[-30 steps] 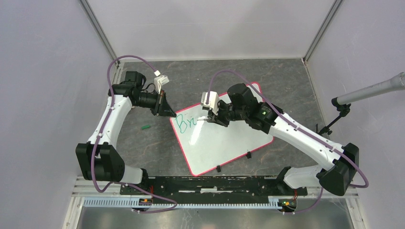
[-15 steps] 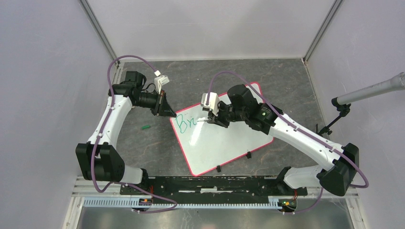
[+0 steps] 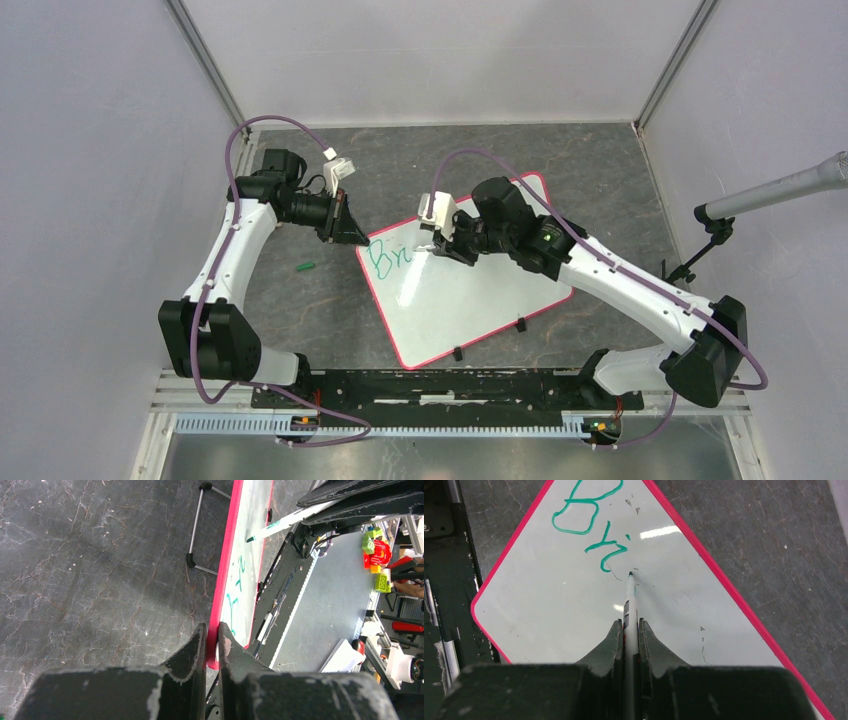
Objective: Write a sentence on the whiteboard
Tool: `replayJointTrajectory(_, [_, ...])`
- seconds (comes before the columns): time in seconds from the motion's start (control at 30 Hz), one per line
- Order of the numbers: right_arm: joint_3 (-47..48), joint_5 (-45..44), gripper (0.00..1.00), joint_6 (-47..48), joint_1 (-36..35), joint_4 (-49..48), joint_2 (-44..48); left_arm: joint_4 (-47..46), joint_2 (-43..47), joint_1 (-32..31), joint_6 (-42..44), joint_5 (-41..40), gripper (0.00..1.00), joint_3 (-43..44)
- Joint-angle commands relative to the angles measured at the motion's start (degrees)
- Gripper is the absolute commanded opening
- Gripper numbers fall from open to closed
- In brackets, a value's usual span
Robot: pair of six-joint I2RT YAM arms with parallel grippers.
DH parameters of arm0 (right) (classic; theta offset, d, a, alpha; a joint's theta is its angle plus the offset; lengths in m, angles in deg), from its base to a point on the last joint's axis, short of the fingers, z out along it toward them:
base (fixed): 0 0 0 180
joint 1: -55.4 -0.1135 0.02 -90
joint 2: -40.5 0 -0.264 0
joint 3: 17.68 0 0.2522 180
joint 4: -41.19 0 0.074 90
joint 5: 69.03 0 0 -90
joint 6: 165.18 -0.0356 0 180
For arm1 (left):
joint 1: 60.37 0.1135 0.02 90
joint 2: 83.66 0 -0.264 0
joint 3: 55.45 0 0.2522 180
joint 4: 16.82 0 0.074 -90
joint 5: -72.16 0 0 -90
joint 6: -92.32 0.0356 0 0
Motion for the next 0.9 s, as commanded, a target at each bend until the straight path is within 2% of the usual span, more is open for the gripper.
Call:
replayJointTrajectory(0.0, [3.53,-2.52,0.0,-1.0,-0.2,-2.25,-1.13,0.93,0.27,-2.03,3.1,-0.45,0.02,0.21])
replayJointTrajectory(0.37, [5.35,-2.16,0.0,-0.62,-1.33,-2.31,-3.25,0.92,0.18,-2.0,3.28,-0.48,0.02,0.18])
replayJointTrajectory(0.87, [-0.18,-4.1,0.0,0.77,-2.46,0.08,-0.83,0.88,0.5,-1.99,3.36,-0.48,0.02,-0.05])
